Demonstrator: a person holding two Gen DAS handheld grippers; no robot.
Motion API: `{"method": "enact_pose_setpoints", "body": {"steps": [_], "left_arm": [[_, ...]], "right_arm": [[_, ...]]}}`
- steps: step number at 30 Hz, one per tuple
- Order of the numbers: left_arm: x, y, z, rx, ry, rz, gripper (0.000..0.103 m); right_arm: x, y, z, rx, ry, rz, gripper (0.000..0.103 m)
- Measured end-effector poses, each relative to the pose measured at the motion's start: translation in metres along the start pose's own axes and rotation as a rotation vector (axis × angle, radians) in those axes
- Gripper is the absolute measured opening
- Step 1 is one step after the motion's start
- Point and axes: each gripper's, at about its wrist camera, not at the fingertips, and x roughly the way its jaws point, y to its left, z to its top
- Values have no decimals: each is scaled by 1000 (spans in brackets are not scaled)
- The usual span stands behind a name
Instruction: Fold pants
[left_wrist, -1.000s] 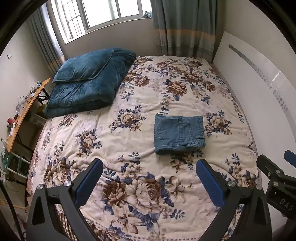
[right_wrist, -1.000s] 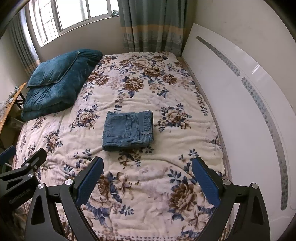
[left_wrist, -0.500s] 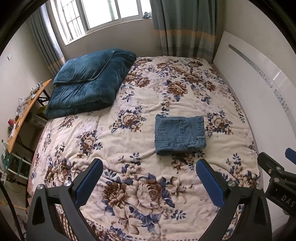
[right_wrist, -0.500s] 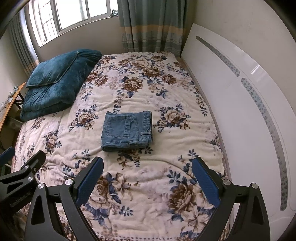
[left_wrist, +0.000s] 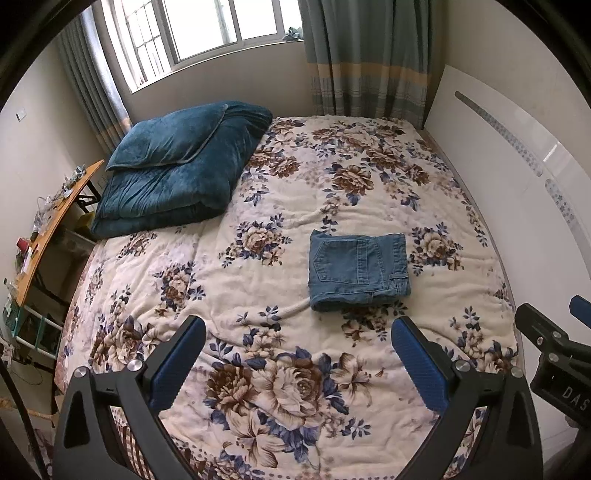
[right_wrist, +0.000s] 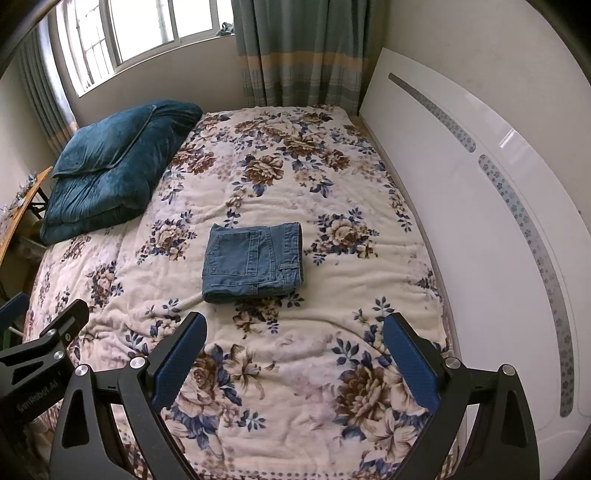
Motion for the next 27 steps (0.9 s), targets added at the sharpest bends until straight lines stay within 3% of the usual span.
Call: {"method": "enact_pose_setpoints", "body": {"steps": [27], "left_arm": [[-10, 0, -4, 4, -22, 13, 102]], "right_arm": [[-11, -8, -14, 12, -5, -12, 99]]}}
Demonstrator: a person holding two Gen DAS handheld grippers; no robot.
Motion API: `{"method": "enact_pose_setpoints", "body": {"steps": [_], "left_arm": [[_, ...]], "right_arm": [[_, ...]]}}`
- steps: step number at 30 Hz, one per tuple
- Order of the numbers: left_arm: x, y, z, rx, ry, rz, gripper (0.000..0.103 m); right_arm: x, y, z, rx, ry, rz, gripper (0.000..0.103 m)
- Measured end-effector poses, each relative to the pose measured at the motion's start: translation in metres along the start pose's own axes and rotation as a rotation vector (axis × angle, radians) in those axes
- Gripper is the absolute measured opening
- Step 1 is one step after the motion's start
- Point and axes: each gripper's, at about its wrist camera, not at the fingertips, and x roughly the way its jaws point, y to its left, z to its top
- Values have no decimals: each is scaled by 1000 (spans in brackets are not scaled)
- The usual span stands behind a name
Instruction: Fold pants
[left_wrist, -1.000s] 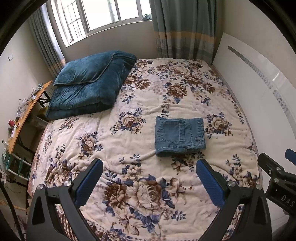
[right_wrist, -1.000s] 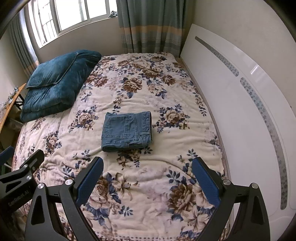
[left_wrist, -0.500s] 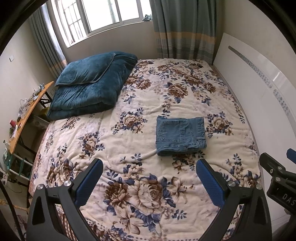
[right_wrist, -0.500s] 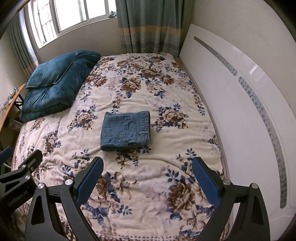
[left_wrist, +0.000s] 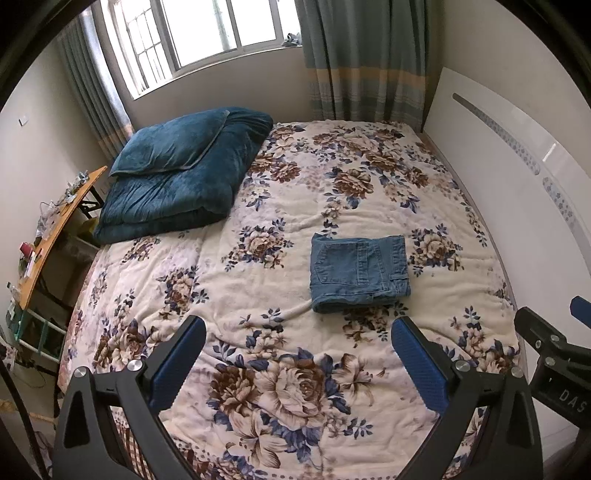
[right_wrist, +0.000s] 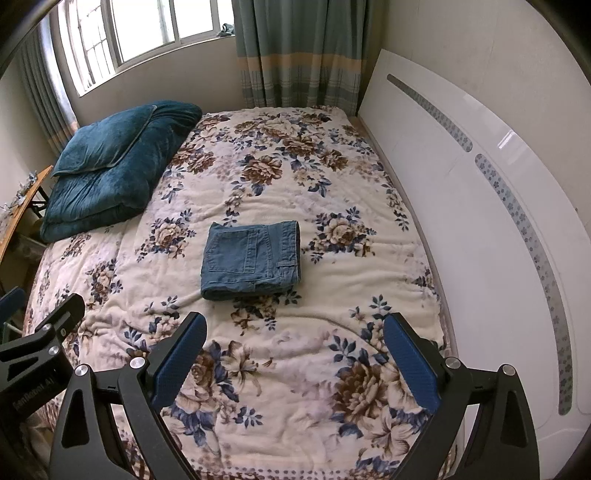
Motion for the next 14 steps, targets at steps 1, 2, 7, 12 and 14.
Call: {"method": "enact_pose_setpoints", "body": {"steps": [1, 2, 7, 12, 14], "left_arm": [[-2, 0, -1, -3, -1, -3, 102], [-2, 0, -1, -3, -1, -2, 102], [-4, 1, -3, -2, -8, 5, 102], [-7, 1, -4, -2, -25, 13, 102], [-10, 3, -6, -6, -44, 12, 102]], "right_arm": [[1, 1, 0, -2, 1, 0, 99], [0, -1, -1, 3, 2, 1, 99], [-4, -1, -5, 7, 1, 3, 99], [-4, -1, -4, 11, 0, 4, 99], [-10, 1, -8, 13, -5, 3, 99]]}}
